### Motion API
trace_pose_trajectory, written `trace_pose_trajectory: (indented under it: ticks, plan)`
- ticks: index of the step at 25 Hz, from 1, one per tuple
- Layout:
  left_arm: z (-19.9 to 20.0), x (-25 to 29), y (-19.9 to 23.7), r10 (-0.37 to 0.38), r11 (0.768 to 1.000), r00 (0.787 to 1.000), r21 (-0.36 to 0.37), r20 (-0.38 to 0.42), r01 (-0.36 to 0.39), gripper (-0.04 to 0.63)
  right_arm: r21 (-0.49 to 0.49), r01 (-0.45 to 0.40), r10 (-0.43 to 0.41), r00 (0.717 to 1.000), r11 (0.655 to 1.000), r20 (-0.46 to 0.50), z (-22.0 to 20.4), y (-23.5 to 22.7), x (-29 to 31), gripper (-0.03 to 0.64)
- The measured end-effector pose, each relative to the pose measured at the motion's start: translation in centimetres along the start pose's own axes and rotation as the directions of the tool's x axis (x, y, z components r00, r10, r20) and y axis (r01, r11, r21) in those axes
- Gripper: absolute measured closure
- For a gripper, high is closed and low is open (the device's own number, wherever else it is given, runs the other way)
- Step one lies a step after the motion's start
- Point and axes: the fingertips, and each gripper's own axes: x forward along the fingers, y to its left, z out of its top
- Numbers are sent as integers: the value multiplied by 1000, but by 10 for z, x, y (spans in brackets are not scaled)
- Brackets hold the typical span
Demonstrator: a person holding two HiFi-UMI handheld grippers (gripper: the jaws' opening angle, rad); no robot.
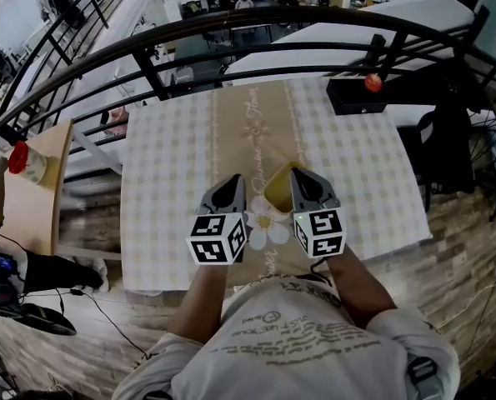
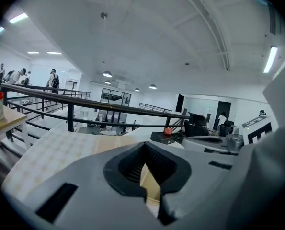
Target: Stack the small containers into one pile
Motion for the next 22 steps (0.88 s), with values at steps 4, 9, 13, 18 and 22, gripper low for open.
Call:
trace_pose_trajectory:
  ticks: [4, 9, 13, 18, 22]
  plan:
    - [18, -3, -13, -27, 999, 999, 24, 41, 26, 591, 20, 17, -19, 994, 1000, 104, 39, -7, -19, 615]
    - [36, -7, -30, -45, 997, 995, 66, 88, 39, 591, 7, 80, -80, 984, 997, 162, 59, -24, -32, 615]
    - [46, -11, -42, -49, 994, 992, 101, 115, 37, 591, 41, 78, -83, 987, 996, 135, 52, -31, -36, 615]
    - [41, -7, -42, -56, 994, 992, 101, 111, 45, 591, 68, 72, -79, 991, 995, 105, 41, -34, -31, 615]
    - [38, -8, -46, -65, 994, 992, 97, 104, 55, 591, 75, 69, -75, 993, 995, 88, 39, -33, -32, 615]
